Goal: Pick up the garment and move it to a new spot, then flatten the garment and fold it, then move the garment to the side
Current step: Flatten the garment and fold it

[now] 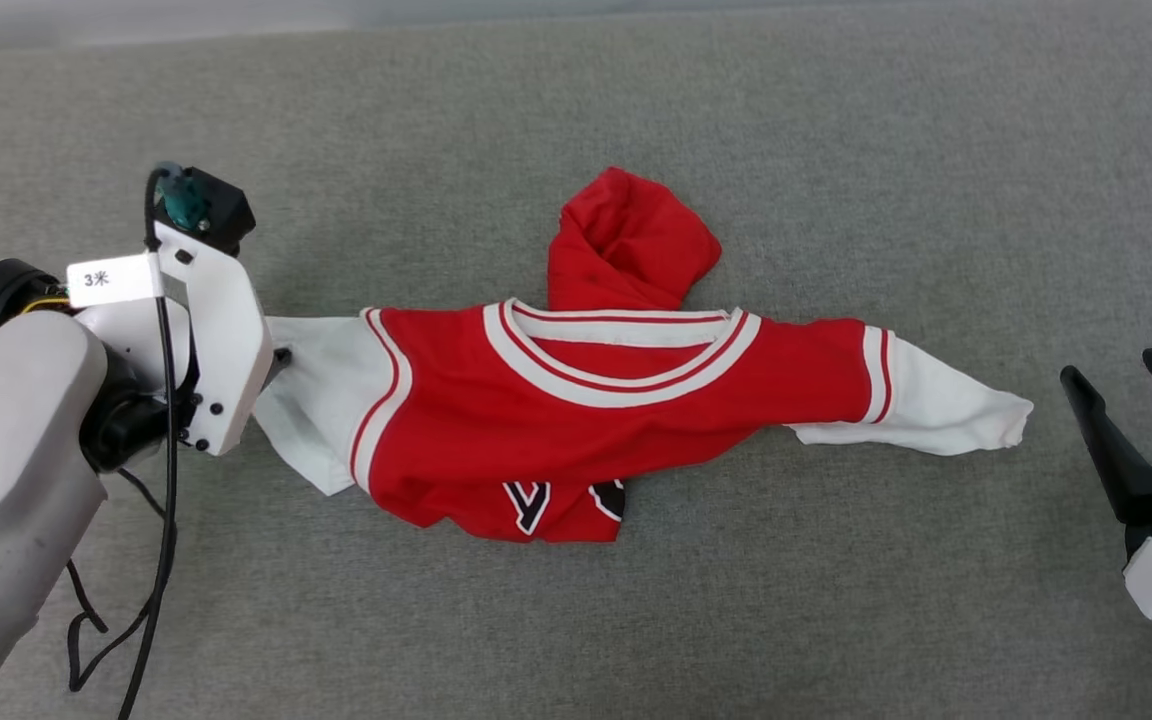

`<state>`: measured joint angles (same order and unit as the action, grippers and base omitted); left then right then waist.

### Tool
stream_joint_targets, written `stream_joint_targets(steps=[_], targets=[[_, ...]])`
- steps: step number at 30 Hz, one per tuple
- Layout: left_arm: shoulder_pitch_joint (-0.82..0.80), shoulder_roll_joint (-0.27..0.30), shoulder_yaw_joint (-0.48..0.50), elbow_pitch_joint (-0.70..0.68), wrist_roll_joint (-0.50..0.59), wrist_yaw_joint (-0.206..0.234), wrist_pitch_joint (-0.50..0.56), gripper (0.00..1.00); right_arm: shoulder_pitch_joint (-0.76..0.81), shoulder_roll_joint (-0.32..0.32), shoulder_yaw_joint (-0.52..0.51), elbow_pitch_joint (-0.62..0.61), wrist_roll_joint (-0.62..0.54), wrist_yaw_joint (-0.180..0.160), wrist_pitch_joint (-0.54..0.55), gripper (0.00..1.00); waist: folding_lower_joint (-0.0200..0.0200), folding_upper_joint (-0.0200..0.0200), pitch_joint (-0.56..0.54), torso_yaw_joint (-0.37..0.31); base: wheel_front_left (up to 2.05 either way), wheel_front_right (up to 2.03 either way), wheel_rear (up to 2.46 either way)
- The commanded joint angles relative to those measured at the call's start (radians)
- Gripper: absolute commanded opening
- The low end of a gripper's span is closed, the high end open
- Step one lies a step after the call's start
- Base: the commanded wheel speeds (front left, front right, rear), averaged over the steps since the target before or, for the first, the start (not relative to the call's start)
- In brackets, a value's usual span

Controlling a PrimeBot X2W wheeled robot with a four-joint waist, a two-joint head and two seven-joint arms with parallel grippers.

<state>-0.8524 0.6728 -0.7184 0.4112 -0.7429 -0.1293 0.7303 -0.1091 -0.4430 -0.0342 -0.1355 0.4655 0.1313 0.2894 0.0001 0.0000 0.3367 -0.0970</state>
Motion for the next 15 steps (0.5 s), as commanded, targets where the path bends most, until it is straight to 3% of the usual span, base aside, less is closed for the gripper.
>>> stream_joint_targets(steps=[1,11,12,13,15], targets=[[-0.028,0.007,-0.037,0.019,0.000,0.000,0.011,1.00,-0.019,-0.003,0.002,0.001,0.005,-0.001,-0.009,1.00,-0.0001,0.0000,0.030,-0.020,0.00,0.00,0.00],[-0.028,0.022,-0.203,0.119,-0.099,0.001,0.102,1.00,-0.037,-0.009,0.009,0.020,0.013,-0.001,-0.026,1.00,-0.0001,0.0000,0.064,-0.038,0.00,0.00,0.00],[-0.028,0.022,-0.211,0.121,-0.112,0.001,0.099,0.44,-0.039,-0.009,0.009,0.021,0.013,-0.001,-0.026,1.00,-0.0001,0.0000,0.064,-0.037,0.00,0.00,0.00],[-0.032,0.022,-0.218,0.124,-0.121,0.001,0.092,0.00,-0.042,-0.011,0.009,0.022,0.012,-0.001,-0.027,1.00,-0.0001,0.0000,0.064,-0.036,0.00,0.00,0.00],[-0.040,0.026,-0.238,0.125,-0.125,0.001,0.072,0.00,-0.043,-0.015,0.008,0.023,0.015,-0.001,-0.026,1.00,-0.0001,0.0000,0.057,-0.032,0.00,0.00,0.00]])
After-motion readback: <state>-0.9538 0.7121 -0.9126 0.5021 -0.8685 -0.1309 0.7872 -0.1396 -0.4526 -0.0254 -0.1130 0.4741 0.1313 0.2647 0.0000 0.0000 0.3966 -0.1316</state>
